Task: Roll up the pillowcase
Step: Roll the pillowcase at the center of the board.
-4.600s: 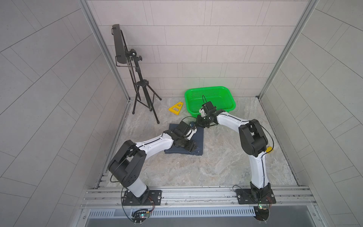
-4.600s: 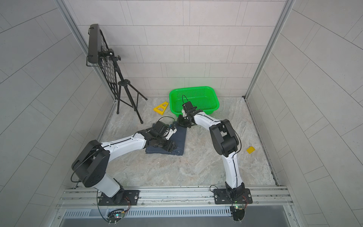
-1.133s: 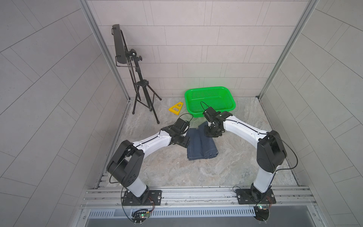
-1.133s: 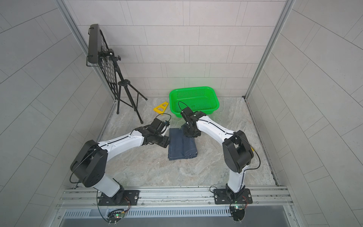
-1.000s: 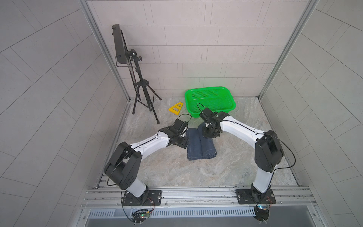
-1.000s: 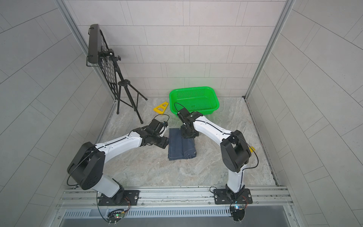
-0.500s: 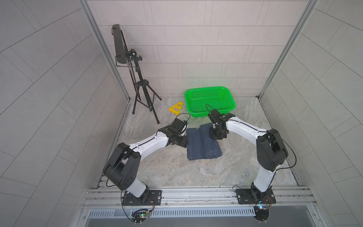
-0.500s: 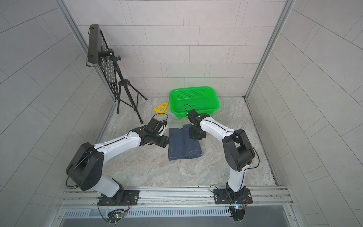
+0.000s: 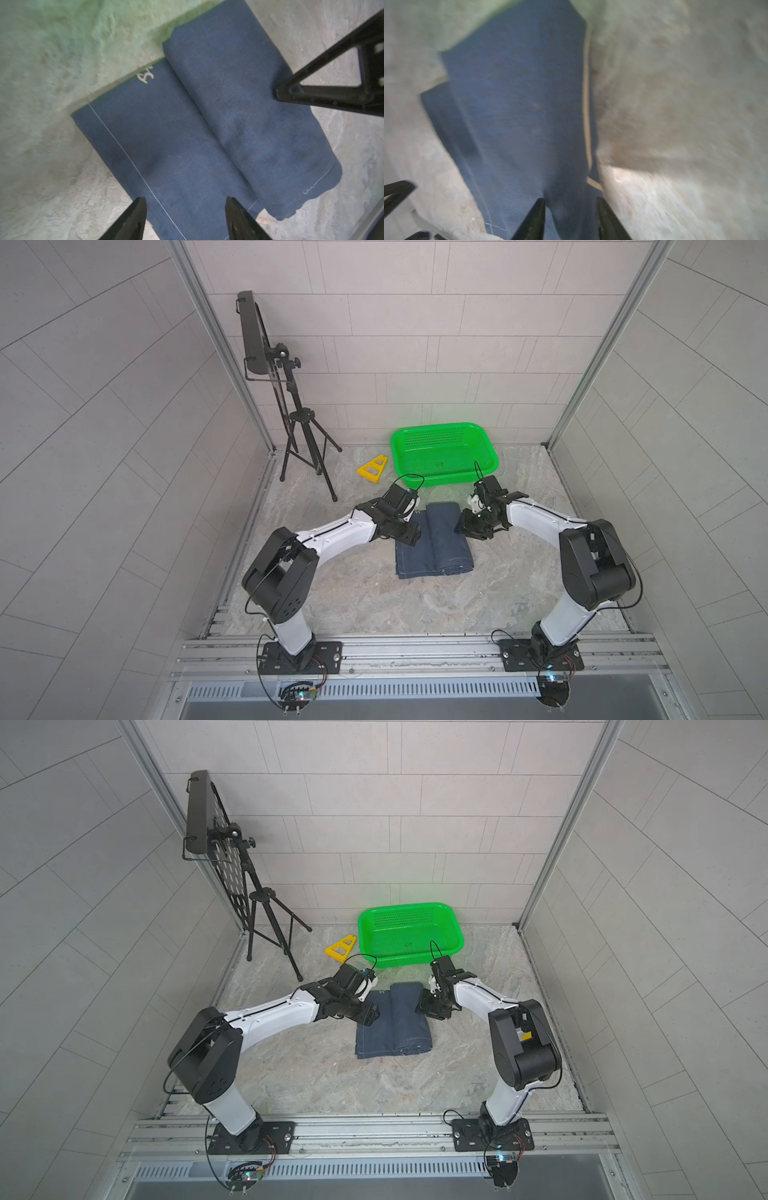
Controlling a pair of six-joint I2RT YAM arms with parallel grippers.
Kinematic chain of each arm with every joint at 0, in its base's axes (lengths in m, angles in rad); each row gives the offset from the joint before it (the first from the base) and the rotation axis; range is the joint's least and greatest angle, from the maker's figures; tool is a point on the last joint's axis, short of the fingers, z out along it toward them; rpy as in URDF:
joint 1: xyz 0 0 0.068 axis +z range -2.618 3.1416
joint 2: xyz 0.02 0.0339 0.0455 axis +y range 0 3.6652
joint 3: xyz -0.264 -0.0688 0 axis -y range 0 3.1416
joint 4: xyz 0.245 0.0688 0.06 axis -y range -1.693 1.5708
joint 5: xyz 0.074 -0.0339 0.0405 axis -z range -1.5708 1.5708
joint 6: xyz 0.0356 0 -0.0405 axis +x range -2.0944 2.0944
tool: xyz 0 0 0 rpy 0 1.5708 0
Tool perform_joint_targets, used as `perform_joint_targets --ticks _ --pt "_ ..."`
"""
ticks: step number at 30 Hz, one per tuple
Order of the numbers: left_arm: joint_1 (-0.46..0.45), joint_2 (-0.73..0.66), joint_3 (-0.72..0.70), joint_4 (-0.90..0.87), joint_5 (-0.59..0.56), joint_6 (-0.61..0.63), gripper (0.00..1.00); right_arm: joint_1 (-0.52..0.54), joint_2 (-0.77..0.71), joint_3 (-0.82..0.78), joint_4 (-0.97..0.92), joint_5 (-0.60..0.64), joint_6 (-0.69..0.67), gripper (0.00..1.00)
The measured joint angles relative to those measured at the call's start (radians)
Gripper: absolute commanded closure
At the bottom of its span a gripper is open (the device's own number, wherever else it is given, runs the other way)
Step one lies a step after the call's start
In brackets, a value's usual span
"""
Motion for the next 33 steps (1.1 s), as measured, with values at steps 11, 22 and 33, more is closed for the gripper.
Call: perform_joint_targets --ticks 11,22,33 --pt "-0.029 0.225 0.131 0.058 0.109 -0.067 0.43 -0.14 -0.035 -0.159 0.218 -0.206 0.012 0.43" --pt "-0.035 0.298 0.194 0.087 0.163 -0.11 0.45 -0.157 -0.034 -0.188 0.343 -0.303 0.041 0.41" --pt "-0.055 0.366 0.27 0.096 0.197 -0.131 0.45 -0.195 -0.029 -0.23 0.301 -0.319 -0.046 0.39"
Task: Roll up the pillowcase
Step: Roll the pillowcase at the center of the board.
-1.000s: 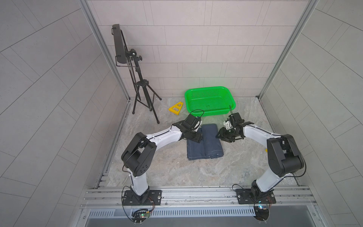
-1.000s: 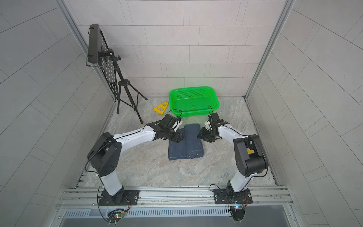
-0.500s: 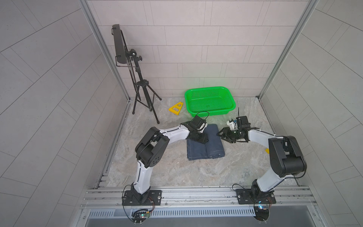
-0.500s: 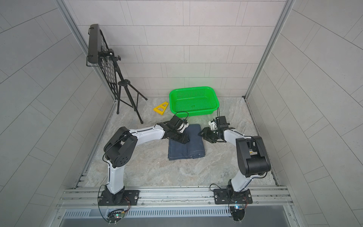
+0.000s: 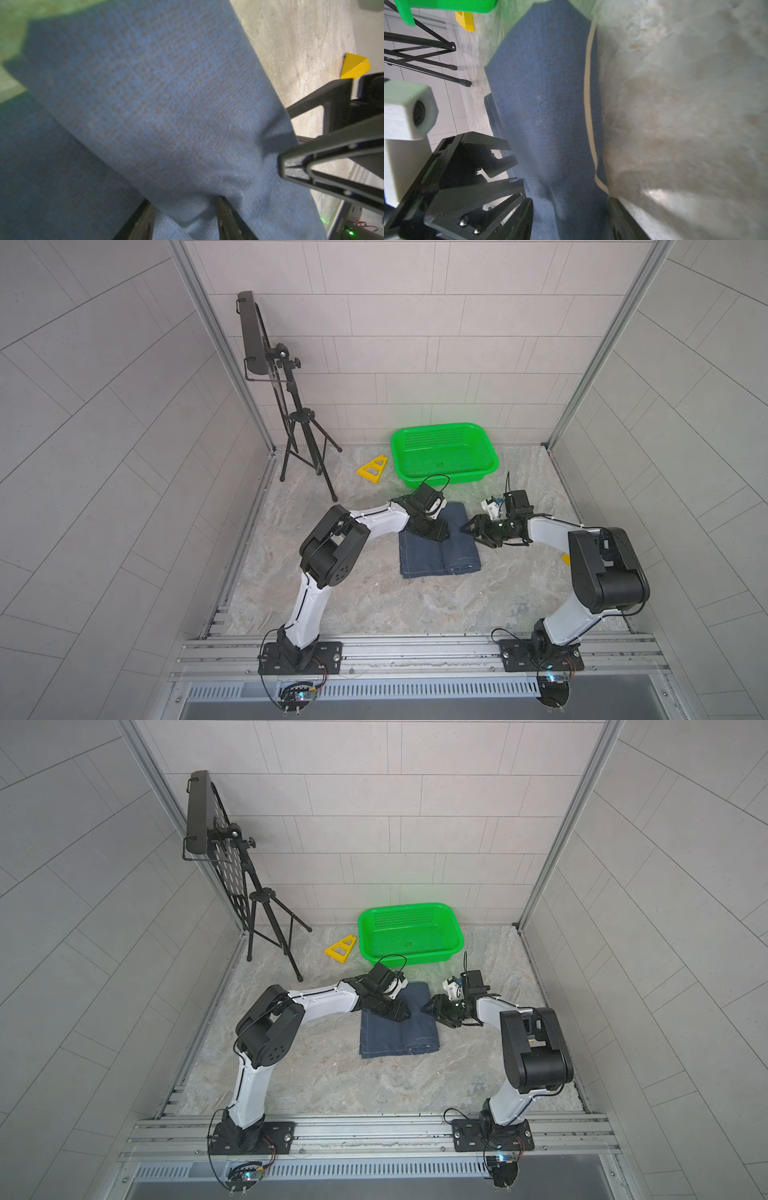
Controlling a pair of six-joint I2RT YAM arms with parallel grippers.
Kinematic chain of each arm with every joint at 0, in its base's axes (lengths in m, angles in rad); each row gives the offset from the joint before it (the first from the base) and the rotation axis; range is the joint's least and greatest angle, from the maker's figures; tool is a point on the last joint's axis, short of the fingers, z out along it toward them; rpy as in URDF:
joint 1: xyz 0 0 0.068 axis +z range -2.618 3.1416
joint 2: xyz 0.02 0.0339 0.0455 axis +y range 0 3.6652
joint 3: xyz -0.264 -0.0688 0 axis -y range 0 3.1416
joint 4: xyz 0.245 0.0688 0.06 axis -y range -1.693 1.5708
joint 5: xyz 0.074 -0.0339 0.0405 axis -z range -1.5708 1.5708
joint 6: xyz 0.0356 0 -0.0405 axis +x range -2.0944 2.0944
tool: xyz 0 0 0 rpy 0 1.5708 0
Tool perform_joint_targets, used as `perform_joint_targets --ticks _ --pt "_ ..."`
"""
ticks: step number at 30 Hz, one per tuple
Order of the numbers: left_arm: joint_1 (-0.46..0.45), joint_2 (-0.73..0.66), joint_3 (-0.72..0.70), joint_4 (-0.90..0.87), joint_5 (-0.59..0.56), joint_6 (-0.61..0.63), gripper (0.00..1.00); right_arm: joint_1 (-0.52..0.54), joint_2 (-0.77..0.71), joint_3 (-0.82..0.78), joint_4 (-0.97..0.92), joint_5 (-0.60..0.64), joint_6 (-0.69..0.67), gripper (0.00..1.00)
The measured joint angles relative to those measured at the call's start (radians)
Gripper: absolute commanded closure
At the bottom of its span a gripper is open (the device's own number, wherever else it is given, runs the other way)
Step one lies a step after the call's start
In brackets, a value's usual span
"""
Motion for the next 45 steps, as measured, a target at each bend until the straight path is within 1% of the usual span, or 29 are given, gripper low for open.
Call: perform_joint_targets --ticks 7,15,17,19,21,23,26,28,32,36,40,45 --pt "-0.013 0.023 0.038 0.009 0.018 -0.009 0.48 -0.039 0.039 -0.024 0.045 -0.039 -0.001 0.39" --pt "-0.018 0.08 0.096 0.0 0.034 -0.004 0.48 -0.048 0.067 -0.085 0.224 -0.134 0.084 0.46" --pt "-0.018 0.085 0.102 -0.004 0.034 0.002 0.48 -0.048 0.067 -0.098 0.26 -0.15 0.11 0.51" --pt "-0.018 0.086 0.107 -0.007 0.034 0.005 0.47 -0.048 0.067 -0.111 0.299 -0.164 0.14 0.57" --pt "-0.017 0.086 0.109 -0.012 0.033 0.01 0.45 -0.048 0.067 -0.122 0.332 -0.178 0.165 0.66" --pt "-0.017 0.086 0.109 -0.018 0.032 0.018 0.44 -0.048 0.065 -0.13 0.353 -0.188 0.185 0.71" --pt "-0.01 0.084 0.109 -0.024 0.032 0.028 0.41 -0.045 0.051 -0.134 0.364 -0.193 0.2 0.8" --pt "-0.003 0.079 0.109 -0.035 0.032 0.035 0.39 -0.036 0.038 -0.126 0.343 -0.183 0.19 0.88" --pt "0.005 0.051 0.108 -0.079 0.028 0.058 0.37 -0.004 0.016 -0.074 0.221 -0.109 0.136 0.96" --pt "0.013 -0.019 0.089 -0.112 0.023 0.076 0.35 0.031 -0.003 -0.018 0.1 0.007 0.105 0.99" --pt "0.019 -0.113 0.055 -0.14 0.003 0.105 0.34 0.098 -0.051 0.034 -0.029 0.172 0.089 1.0" --pt "0.04 -0.205 -0.036 -0.149 -0.021 0.127 0.34 0.233 -0.1 0.107 -0.158 0.409 0.065 0.99"
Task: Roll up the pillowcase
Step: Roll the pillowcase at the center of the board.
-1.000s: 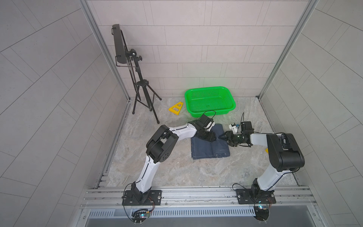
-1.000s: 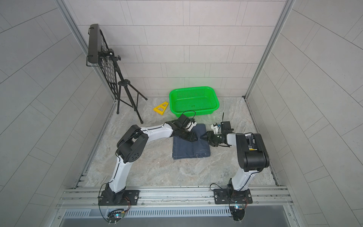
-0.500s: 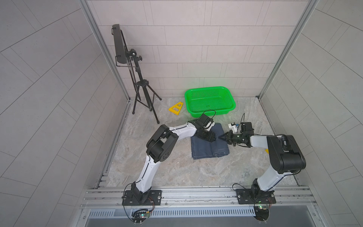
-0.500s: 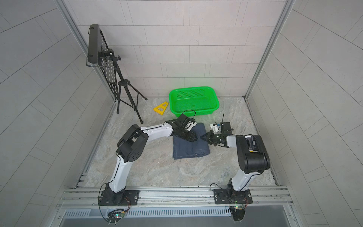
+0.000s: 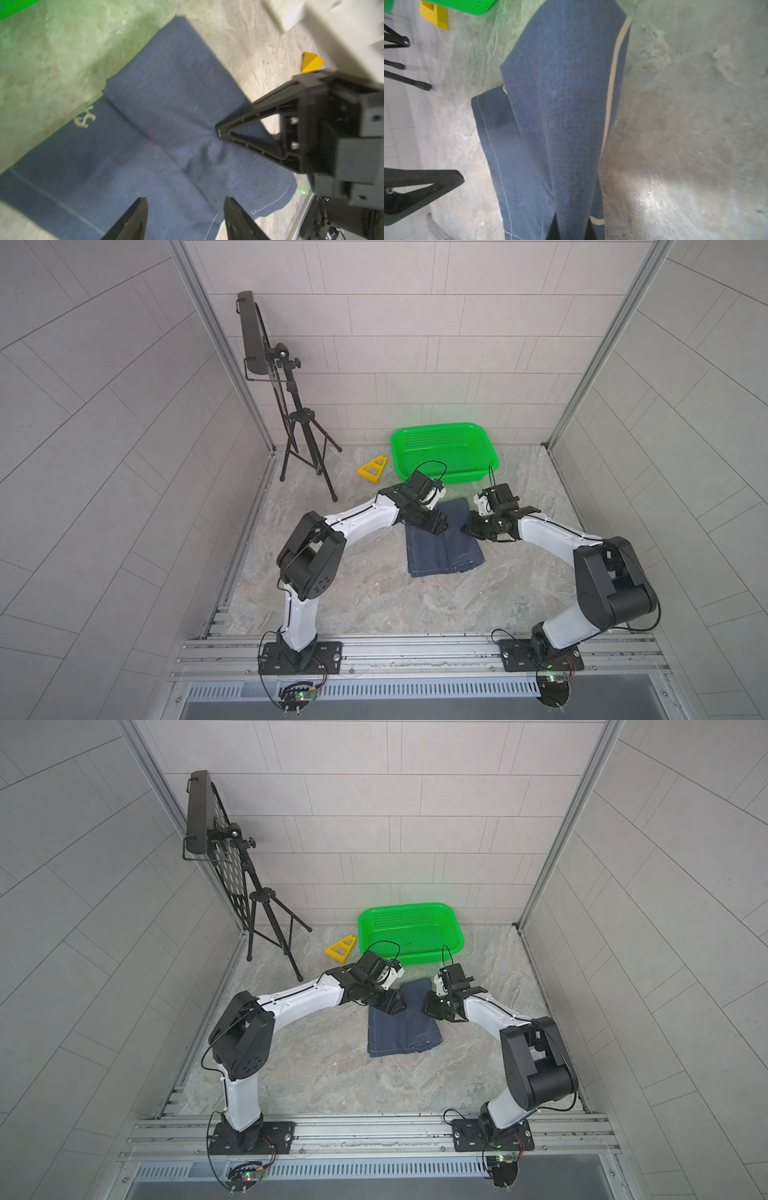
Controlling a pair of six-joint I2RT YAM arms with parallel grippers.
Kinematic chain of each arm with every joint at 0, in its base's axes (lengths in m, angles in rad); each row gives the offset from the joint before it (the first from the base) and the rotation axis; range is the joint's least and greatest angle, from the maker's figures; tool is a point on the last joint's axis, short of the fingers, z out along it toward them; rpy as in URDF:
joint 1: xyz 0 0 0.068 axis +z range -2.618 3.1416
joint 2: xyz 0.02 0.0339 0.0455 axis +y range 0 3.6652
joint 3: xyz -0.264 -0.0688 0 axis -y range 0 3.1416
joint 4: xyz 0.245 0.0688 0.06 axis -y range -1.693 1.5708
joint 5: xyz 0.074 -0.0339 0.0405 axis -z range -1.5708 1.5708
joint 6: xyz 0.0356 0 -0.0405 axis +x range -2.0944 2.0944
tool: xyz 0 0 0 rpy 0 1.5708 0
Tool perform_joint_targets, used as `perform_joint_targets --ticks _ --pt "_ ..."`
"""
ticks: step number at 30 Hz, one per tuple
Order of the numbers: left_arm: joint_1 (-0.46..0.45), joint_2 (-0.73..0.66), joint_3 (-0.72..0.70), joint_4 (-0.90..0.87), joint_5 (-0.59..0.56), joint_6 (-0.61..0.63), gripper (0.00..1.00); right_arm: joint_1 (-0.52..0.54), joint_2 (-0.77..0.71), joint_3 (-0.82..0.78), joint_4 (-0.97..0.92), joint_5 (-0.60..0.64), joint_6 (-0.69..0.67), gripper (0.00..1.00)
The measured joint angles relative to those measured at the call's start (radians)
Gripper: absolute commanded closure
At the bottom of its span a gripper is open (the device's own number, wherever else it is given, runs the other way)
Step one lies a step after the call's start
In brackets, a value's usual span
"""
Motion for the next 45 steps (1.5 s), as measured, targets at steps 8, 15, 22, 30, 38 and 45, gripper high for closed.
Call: perform_joint_targets --ticks 8,15,22,30,38,45 --pt "0.091 -0.105 -0.183 -0.01 -0.031 0.01 0.34 0.182 0.026 0.142 -0.211 0.363 -0.018 0.95" --pt "0.169 -0.188 -0.294 -0.003 -0.039 0.01 0.34 0.33 0.115 0.275 -0.356 0.601 -0.006 0.9" --pt "0.208 -0.242 -0.371 0.013 -0.039 0.01 0.34 0.417 0.235 0.38 -0.482 0.742 0.009 0.68" --pt "0.239 -0.307 -0.443 0.02 -0.038 0.01 0.34 0.496 0.286 0.469 -0.534 0.745 0.006 0.56" --pt "0.259 -0.38 -0.504 0.02 -0.032 0.006 0.34 0.505 0.307 0.479 -0.455 0.547 0.01 0.57" --pt "0.261 -0.407 -0.558 0.042 -0.016 -0.018 0.34 0.505 0.359 0.478 -0.339 0.345 0.029 0.56"
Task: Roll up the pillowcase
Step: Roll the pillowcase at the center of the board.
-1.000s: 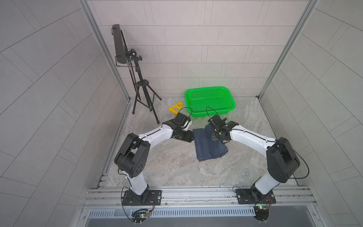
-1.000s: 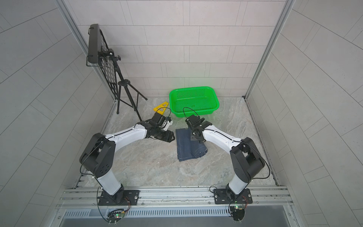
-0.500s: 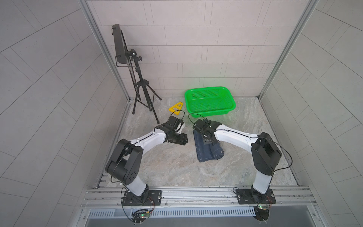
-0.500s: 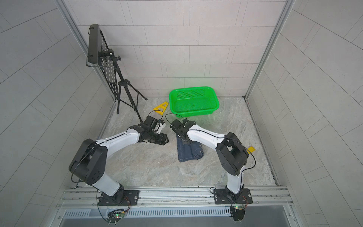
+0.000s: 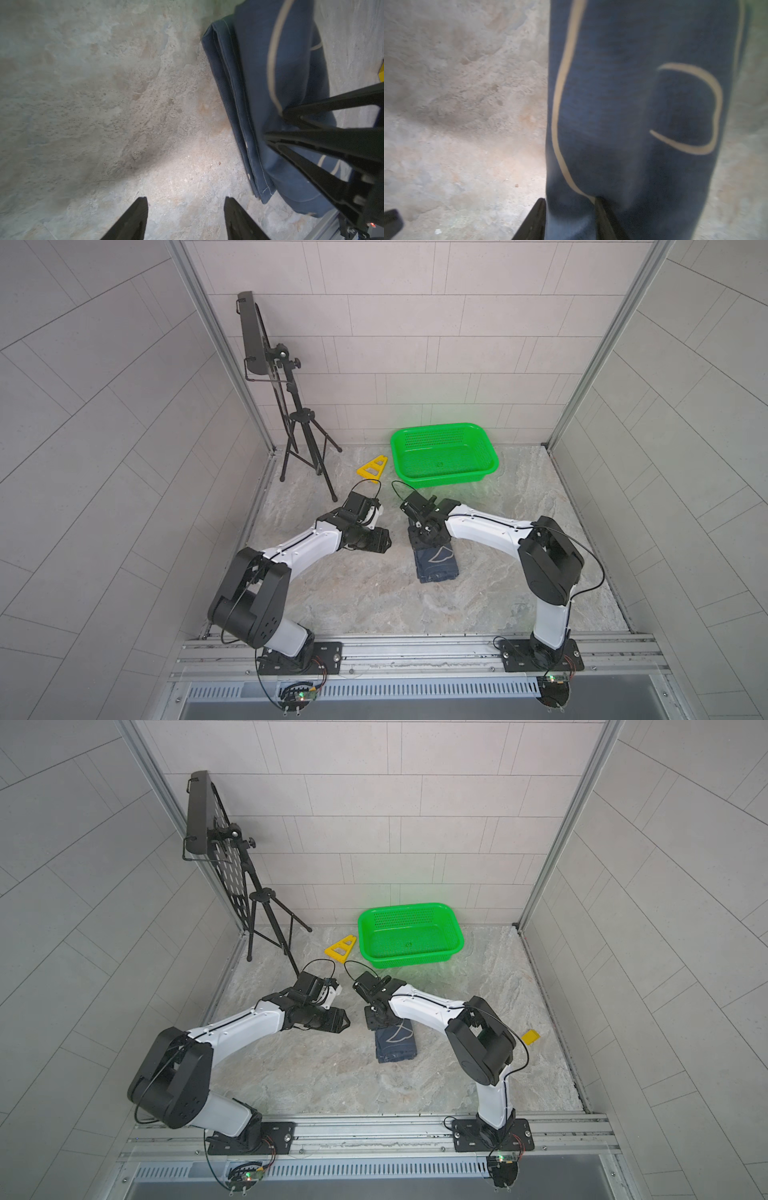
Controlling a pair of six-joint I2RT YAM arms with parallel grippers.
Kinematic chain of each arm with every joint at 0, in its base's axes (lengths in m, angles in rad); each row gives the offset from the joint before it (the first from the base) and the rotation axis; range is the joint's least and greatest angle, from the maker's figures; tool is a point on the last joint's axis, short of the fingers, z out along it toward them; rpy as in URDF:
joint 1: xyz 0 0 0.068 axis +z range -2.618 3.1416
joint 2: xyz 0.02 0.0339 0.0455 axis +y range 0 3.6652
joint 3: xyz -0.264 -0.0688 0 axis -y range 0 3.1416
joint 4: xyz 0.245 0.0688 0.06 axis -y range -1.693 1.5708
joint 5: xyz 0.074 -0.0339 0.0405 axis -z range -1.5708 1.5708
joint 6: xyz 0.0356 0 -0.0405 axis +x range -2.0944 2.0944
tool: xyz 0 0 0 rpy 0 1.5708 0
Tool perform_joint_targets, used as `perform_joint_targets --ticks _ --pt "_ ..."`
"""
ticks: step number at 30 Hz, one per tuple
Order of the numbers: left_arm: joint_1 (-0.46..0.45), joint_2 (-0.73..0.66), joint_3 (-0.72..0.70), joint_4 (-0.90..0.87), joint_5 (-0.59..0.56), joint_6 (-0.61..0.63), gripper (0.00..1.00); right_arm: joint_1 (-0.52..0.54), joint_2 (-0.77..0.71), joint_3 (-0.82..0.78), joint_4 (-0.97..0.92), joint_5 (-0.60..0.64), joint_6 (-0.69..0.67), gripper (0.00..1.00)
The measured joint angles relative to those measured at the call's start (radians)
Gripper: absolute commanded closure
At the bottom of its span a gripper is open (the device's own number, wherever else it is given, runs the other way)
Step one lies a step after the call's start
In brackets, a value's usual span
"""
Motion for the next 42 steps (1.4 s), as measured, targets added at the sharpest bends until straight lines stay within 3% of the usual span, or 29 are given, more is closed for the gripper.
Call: perform_joint_targets --ticks 8,18,22,31,42 --pt "-0.019 -0.012 -0.004 0.031 0.02 -0.048 0.34 -0.069 -0.047 -0.081 0.122 -0.223 0.041 0.57" --pt "-0.179 -0.009 0.074 0.083 -0.024 -0.086 0.35 -0.269 -0.301 -0.183 0.208 -0.429 0.035 0.69" --pt "-0.241 0.04 0.15 0.114 -0.039 -0.083 0.36 -0.344 -0.227 -0.212 0.296 -0.528 0.042 0.76" --pt "-0.365 0.151 0.201 0.214 -0.034 -0.021 0.38 -0.367 0.014 -0.18 0.463 -0.676 0.062 0.83" --pt "-0.389 0.331 0.244 0.246 -0.034 0.08 0.41 -0.384 0.064 -0.187 0.533 -0.68 0.029 0.85"
